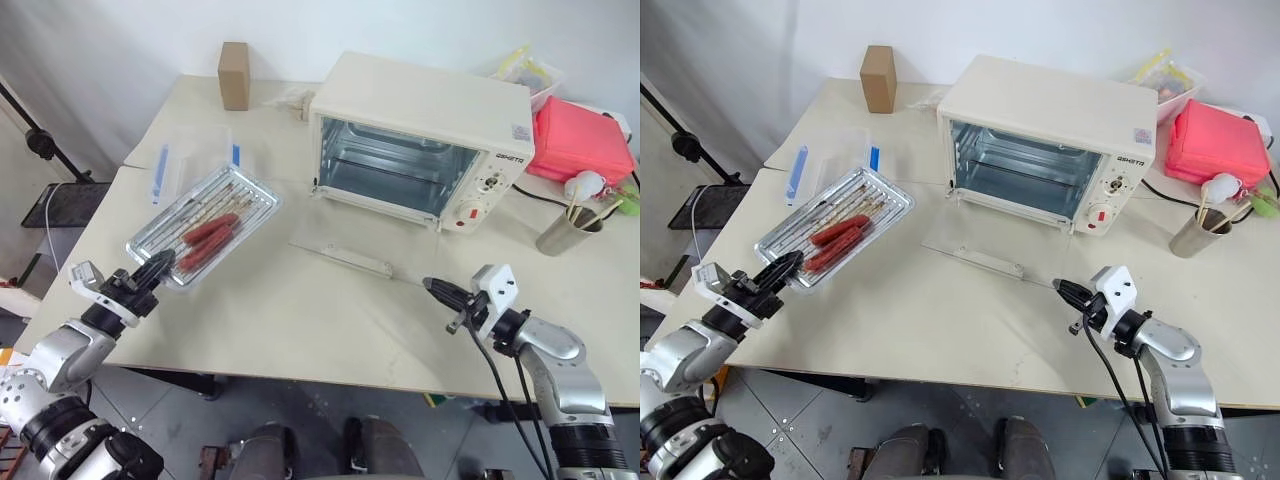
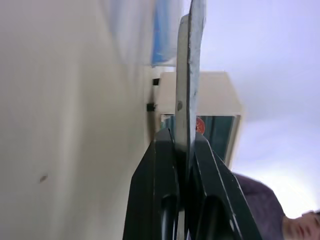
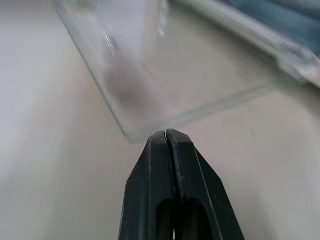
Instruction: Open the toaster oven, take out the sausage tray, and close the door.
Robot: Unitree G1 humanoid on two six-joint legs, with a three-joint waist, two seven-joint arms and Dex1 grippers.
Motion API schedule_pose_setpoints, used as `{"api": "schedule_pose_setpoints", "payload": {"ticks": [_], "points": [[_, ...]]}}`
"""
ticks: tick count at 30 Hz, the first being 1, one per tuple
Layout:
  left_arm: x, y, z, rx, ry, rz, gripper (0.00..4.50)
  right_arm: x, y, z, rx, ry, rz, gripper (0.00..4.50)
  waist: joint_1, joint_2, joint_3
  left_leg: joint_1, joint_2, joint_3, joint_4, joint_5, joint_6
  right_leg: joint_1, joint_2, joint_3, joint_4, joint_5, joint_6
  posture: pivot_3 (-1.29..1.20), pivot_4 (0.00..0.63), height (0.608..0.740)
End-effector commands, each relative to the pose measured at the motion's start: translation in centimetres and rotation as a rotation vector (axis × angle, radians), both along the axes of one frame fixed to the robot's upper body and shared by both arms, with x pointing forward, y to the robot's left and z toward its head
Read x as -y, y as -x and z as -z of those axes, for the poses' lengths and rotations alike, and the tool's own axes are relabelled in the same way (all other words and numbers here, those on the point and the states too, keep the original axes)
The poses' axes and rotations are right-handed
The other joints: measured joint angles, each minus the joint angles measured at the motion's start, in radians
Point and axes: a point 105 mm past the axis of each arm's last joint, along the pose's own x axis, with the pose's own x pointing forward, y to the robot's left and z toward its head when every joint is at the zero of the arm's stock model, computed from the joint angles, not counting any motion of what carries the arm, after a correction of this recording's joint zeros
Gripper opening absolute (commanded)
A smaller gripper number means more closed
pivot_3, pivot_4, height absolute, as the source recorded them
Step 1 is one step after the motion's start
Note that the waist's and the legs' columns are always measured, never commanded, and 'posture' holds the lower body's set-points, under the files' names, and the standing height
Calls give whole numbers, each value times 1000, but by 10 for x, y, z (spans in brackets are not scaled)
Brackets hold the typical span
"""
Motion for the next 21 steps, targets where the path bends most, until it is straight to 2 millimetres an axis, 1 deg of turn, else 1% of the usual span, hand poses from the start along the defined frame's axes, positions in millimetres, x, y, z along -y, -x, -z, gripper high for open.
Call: {"api": "schedule_pose_setpoints", "payload": {"ticks": [1, 3, 5, 7, 10, 11, 13, 16, 18, 19, 20, 21], "points": [[-1, 4, -21, 66, 12, -27, 0, -4, 0, -32, 113, -127, -14, 42, 0, 0, 0, 0, 0, 0, 0, 0, 0, 0, 0, 0, 0, 0, 0, 0, 150, 740], [1, 5, -21, 44, 7, -13, 0, -2, -1, -47, 179, -158, 7, 42, 1, 0, 0, 0, 0, 0, 0, 0, 0, 0, 0, 0, 0, 0, 0, 0, 150, 740], [5, 7, -20, 27, -7, 21, 0, 5, -3, -70, 288, -181, 54, 42, 1, 0, 0, 0, 0, 0, 0, 0, 0, 0, 0, 0, 0, 0, 0, 0, 150, 740], [8, 6, -21, 29, -9, 38, 0, 10, -4, -90, 360, -219, 95, 42, 0, 0, 0, 0, 0, 0, 0, 0, 0, 0, 0, 0, -1, 0, 0, 0, 150, 740], [13, 5, -25, 44, -24, 91, 0, 15, -1, -115, 432, -280, 116, 42, 2, 0, 0, 0, 0, 0, 0, 0, 0, 0, 0, 0, -1, 0, 0, 0, 150, 740], [16, 5, -26, 49, -26, 110, 0, 15, 2, -122, 453, -307, 108, 42, 2, 0, 0, 0, 0, 0, 0, 0, 0, 0, 1, 0, -1, 0, 0, 0, 150, 740], [18, 4, -27, 57, -31, 136, 0, 16, 6, -129, 483, -335, 99, 42, 2, 0, 0, -1, 0, 0, 0, 0, 0, 0, 1, 0, -1, 0, 0, 0, 150, 740], [29, 4, -31, 74, -49, 223, 0, 19, 17, -127, 425, -354, 42, 42, 1, 0, 0, -1, 0, 0, 0, 0, 0, 0, 1, 0, -1, 0, 0, 0, 150, 740], [38, 5, -32, 67, -83, 298, 0, 22, 24, -119, 390, -307, 30, 414, 6, 0, 0, -1, 0, 0, 0, 0, 0, 0, 1, 1, -2, 0, 0, 0, 150, 740], [43, 7, -32, 63, -103, 346, 0, 22, 28, -112, 371, -239, 13, 606, 6, 0, 0, -2, 0, -1, 0, 0, 0, 0, 1, 1, -2, 0, 0, 0, 150, 740], [53, 7, -30, 45, -136, 419, 0, 22, 39, -97, 338, -137, -24, 953, 5, 0, 0, -2, 0, -1, 0, 0, 0, 1, 1, 1, -2, 0, 0, 0, 150, 740], [62, 6, -28, 30, -162, 482, 0, 24, 50, -86, 306, -81, -47, 1273, 11, 0, 0, -2, -1, -1, 0, 0, 1, 1, 1, 2, -3, 0, 0, 0, 150, 740]]}}
